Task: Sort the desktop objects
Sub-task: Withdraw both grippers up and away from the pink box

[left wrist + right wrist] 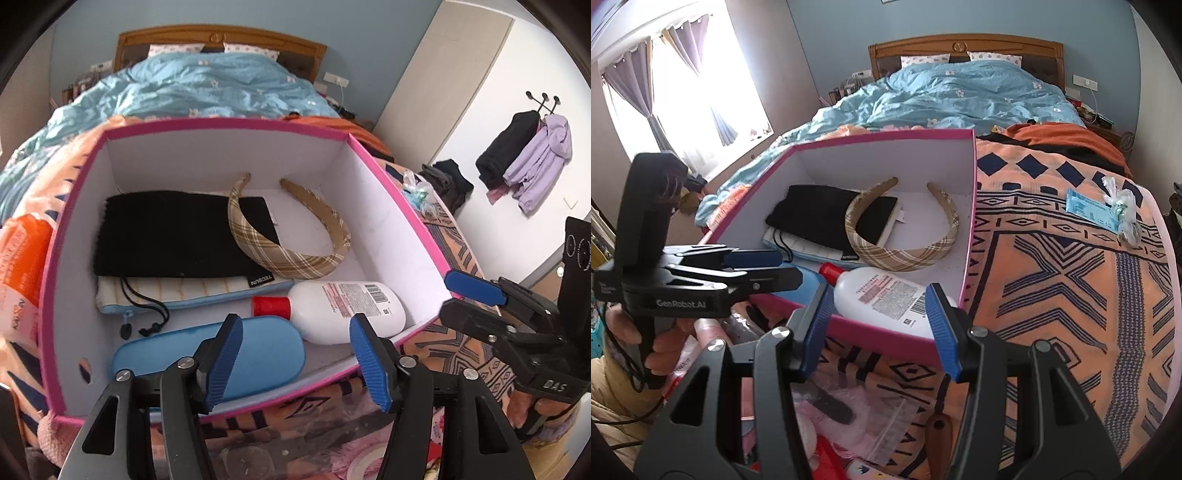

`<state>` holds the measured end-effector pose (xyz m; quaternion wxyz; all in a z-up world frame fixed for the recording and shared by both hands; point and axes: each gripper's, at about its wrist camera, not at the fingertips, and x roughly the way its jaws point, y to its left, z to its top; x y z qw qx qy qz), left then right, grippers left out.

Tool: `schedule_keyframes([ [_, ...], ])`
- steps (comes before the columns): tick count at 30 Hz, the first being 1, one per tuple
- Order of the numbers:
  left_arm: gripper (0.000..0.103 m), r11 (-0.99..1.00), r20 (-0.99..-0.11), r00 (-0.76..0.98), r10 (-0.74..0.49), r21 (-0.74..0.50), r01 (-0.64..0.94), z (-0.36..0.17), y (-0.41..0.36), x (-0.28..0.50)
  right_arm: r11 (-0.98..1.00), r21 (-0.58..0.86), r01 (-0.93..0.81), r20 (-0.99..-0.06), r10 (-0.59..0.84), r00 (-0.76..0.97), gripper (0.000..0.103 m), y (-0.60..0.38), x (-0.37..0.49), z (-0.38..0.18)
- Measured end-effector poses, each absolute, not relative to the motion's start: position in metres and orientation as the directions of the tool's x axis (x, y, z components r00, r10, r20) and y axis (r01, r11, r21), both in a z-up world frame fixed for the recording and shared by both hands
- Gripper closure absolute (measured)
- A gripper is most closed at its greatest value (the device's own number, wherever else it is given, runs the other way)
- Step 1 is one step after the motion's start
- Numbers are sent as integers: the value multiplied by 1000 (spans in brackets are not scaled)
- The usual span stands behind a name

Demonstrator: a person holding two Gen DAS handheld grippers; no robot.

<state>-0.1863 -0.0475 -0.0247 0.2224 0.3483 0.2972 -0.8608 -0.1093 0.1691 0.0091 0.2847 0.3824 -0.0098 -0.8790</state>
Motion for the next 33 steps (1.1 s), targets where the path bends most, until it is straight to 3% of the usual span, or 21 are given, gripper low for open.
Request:
schedule_keyframes([
  [3,20,-733,-708,-665,-240,-317,602,-20,-36,-177,-820,247,517,-636,-540,-551,47,166,-96,15],
  [9,13,-722,-690,-639,-341,-243,648,-10,-16,-159,-795,252,551,-604,-575,-553,37,156,-69,16],
  [12,0,-714,-675,-633,-379,-222,664,-5,-6,-150,-792,263,550,-603,-581,-547,35,155,-61,13],
  [15,0,-702,-661,-634,-402,-222,677,-3,0,-142,-795,281,538,-589,-585,-557,30,160,-54,14],
  [21,0,-701,-696,-605,-386,-206,683,-12,12,-138,-798,278,534,-569,-585,-578,29,168,-37,27],
  [24,0,-700,-708,-595,-380,-201,685,-14,18,-135,-793,278,543,-557,-593,-581,18,169,-30,34],
  [33,0,-679,-696,-598,-396,-216,701,-14,28,-122,-769,275,576,-549,-618,-563,17,158,-11,40],
])
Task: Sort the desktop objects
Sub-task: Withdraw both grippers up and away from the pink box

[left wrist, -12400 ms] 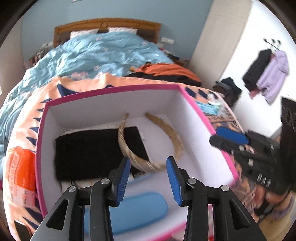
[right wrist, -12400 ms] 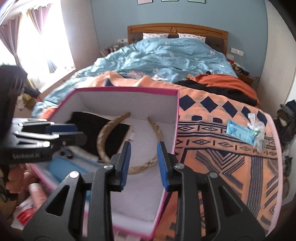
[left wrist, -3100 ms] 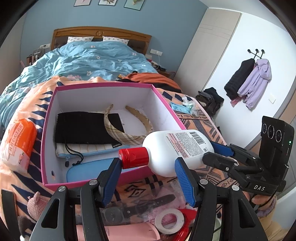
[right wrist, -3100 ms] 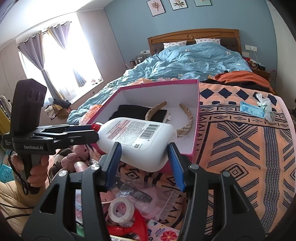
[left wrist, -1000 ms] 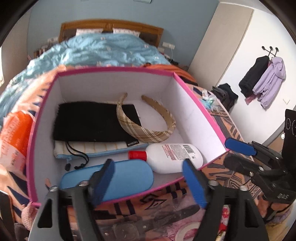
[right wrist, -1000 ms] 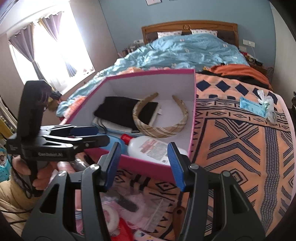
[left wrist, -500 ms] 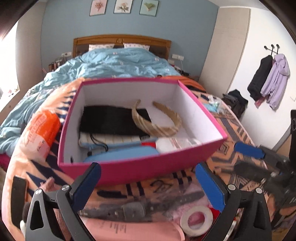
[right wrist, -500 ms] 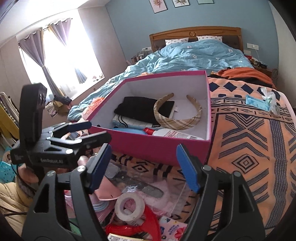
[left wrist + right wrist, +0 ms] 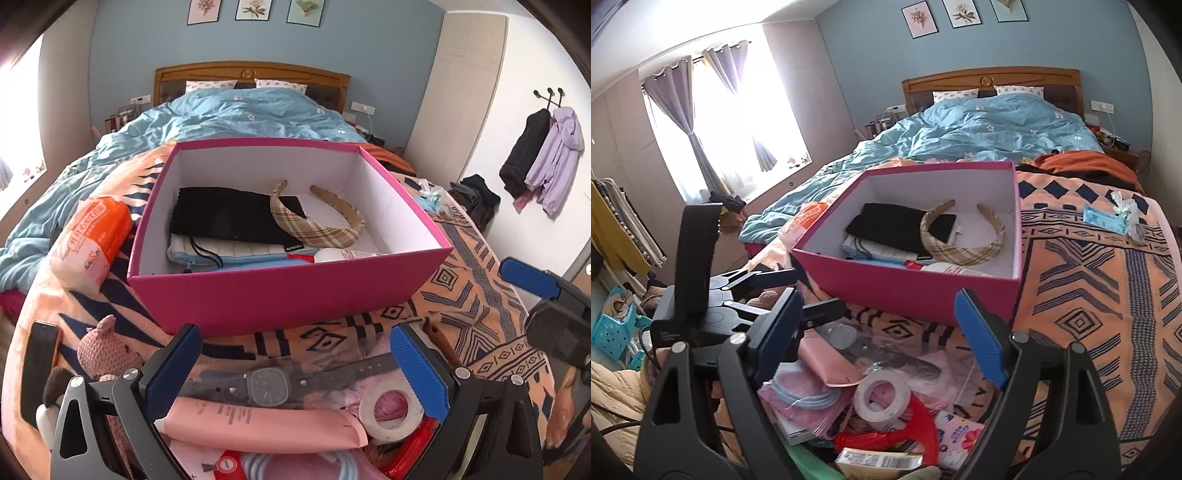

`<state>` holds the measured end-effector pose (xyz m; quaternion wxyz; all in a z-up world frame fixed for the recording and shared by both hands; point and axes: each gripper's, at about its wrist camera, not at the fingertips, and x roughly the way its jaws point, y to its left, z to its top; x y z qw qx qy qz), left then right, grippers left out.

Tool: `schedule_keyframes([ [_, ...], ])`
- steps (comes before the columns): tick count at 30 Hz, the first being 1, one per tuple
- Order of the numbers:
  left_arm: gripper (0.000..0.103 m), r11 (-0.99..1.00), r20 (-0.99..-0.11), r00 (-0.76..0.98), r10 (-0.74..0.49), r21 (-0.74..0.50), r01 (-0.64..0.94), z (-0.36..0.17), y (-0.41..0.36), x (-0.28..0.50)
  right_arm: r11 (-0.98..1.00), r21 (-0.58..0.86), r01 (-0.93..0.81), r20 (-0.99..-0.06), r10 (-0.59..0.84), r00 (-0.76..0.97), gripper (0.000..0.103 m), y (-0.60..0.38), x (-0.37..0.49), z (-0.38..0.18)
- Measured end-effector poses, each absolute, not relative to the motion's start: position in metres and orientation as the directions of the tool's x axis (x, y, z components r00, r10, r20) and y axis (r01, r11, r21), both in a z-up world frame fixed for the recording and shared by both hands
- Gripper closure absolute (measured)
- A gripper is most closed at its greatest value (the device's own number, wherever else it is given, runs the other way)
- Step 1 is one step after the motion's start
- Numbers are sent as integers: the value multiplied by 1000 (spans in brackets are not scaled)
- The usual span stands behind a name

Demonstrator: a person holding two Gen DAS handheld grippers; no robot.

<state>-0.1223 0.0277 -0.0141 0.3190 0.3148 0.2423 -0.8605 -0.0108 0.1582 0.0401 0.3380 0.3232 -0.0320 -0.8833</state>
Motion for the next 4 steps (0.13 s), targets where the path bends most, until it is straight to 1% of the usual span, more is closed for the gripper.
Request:
schedule_keyframes([
  [4,0,-671,-693,-585,-420,-197,715,-13,32,-118,-763,303,571,-562,-627,-540,17,155,-7,29],
])
